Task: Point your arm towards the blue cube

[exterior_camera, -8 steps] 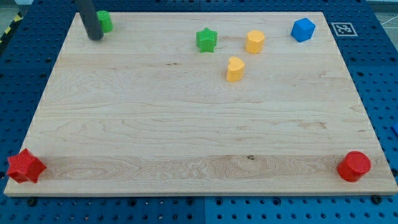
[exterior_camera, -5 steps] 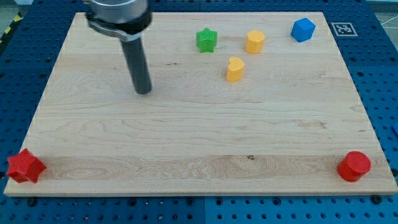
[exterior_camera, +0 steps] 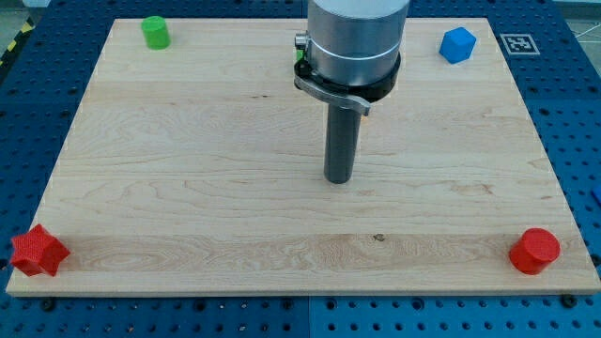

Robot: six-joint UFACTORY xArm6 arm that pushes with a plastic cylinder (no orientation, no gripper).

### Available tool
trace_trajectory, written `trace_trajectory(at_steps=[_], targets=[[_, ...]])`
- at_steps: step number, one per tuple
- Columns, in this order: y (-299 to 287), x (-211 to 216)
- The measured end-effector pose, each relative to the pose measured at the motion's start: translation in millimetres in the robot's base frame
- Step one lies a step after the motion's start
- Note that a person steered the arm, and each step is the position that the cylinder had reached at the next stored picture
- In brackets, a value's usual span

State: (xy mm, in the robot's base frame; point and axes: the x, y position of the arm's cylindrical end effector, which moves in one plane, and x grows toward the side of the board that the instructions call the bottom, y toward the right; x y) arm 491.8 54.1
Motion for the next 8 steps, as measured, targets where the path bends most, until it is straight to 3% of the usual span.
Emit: trace_trajectory(at_steps=[1, 2, 3, 4, 5, 8], targets=[[84, -1], [86, -13], [100, -94], [103, -104], [134, -154], [165, -187]])
